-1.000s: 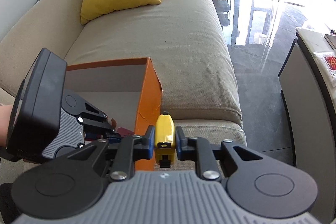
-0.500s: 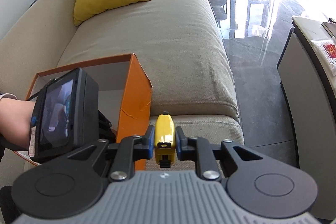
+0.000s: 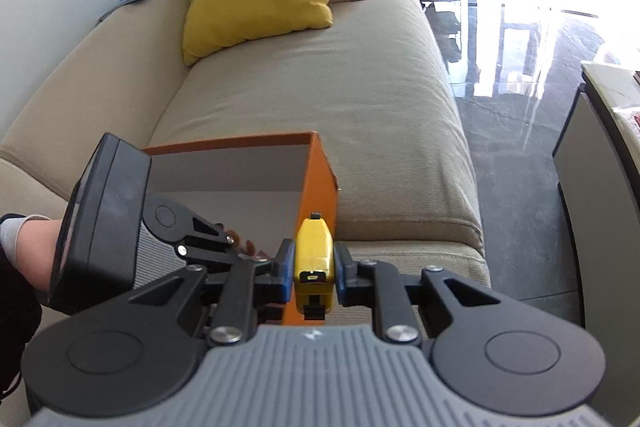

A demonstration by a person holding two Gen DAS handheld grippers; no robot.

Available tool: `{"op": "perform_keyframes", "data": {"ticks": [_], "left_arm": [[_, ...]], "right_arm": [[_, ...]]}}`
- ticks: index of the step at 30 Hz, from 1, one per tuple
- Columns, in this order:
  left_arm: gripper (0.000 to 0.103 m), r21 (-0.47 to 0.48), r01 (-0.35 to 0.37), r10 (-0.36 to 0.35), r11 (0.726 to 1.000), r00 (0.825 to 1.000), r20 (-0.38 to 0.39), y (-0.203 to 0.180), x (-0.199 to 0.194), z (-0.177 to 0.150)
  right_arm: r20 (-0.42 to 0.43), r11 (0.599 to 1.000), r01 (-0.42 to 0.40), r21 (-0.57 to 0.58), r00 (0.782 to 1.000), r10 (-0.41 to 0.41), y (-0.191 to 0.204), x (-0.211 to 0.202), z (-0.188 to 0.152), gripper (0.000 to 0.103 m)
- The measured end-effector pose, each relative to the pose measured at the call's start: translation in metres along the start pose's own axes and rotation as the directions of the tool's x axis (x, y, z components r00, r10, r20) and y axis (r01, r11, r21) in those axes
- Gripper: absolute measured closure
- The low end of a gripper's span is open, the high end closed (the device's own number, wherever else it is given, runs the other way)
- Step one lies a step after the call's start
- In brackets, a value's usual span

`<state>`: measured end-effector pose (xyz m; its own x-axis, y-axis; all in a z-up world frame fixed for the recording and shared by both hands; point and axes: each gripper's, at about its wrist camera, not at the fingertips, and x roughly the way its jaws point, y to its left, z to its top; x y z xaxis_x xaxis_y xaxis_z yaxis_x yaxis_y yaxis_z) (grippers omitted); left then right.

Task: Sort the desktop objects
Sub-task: 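Carry the yellow tape measure over the orange box with the right gripper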

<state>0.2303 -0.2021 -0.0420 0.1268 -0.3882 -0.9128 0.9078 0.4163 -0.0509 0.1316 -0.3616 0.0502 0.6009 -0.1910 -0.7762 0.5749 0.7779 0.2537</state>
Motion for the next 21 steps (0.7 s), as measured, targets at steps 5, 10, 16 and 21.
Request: {"op": "perform_keyframes", "data": {"ticks": [5, 10, 16, 21], "left_arm": [[0.085, -0.212, -0.02, 0.048, 0.977, 0.991, 0.128, 0.01, -0.034, -0.032], [0.085, -0.428, -0.005, 0.096, 0.904, 0.977, 0.192, 0.022, -0.055, -0.066], [0.085, -0.507, 0.043, 0.09, 0.861, 0.968, 0.234, 0.028, -0.053, -0.084], [0.081, -0.425, 0.038, 0.077, 0.904, 0.965, 0.251, 0.025, -0.044, -0.065]], "right_arm": [[-0.06, 0.993, 0.037, -0.116, 0.997, -0.045, 0.036, 0.022, -0.006, 0.082], [-0.13, 0.974, 0.099, -0.206, 0.983, -0.128, 0.06, 0.05, -0.011, 0.082], [-0.098, 0.928, 0.213, -0.306, 0.963, -0.253, 0.082, 0.058, -0.006, 0.082], [-0.03, 0.961, 0.204, -0.188, 0.977, -0.213, 0.07, 0.025, 0.007, 0.082]]}}
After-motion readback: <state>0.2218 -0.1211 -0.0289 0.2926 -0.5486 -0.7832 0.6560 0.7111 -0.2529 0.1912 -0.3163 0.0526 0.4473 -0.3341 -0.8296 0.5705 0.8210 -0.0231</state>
